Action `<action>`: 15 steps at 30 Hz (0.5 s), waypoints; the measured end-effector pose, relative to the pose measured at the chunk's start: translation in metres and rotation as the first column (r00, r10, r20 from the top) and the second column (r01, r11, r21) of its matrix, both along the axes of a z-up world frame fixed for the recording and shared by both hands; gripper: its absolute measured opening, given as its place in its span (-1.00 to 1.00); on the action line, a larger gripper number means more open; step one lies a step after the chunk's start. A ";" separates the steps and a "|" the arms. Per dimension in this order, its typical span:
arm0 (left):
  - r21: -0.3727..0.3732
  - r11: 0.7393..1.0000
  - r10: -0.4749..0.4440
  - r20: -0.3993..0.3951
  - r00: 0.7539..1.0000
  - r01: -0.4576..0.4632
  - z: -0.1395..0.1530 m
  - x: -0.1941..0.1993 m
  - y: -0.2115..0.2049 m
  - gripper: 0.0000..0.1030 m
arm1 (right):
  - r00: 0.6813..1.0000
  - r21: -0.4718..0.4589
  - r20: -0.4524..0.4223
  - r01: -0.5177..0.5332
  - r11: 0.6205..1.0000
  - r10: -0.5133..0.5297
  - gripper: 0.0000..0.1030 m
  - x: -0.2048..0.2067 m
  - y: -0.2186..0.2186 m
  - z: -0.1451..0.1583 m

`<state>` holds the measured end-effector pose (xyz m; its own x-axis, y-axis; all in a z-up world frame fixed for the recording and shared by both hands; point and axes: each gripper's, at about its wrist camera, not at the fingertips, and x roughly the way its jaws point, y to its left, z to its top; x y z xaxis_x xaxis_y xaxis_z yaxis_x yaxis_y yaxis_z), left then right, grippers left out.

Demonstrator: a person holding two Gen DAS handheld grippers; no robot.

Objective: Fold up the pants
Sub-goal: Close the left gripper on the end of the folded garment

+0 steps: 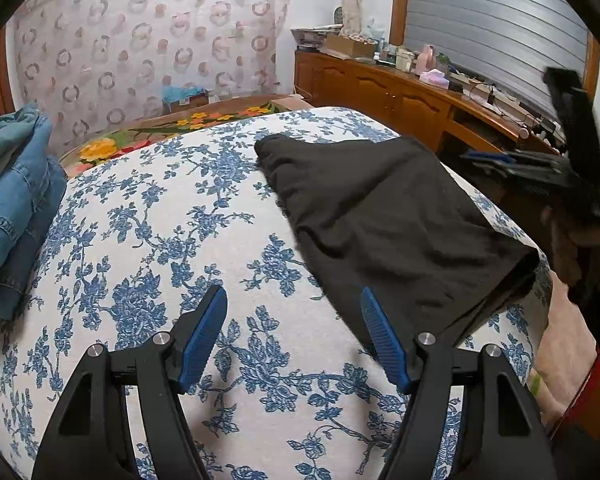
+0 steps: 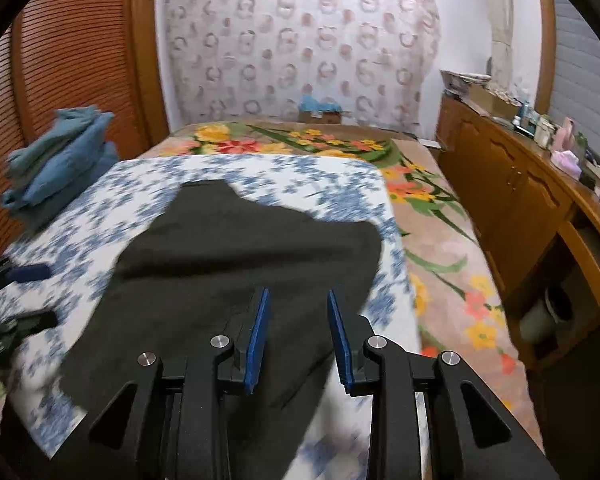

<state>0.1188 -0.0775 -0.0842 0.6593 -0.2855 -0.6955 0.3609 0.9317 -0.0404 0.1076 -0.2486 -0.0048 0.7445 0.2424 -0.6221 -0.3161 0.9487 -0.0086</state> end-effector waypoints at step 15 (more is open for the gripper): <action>0.003 0.996 -0.089 -0.026 0.996 0.089 -0.009 -0.025 -0.014 0.36 | 0.999 0.013 -0.045 0.000 1.000 0.000 -0.40 -0.073 -0.009 -0.015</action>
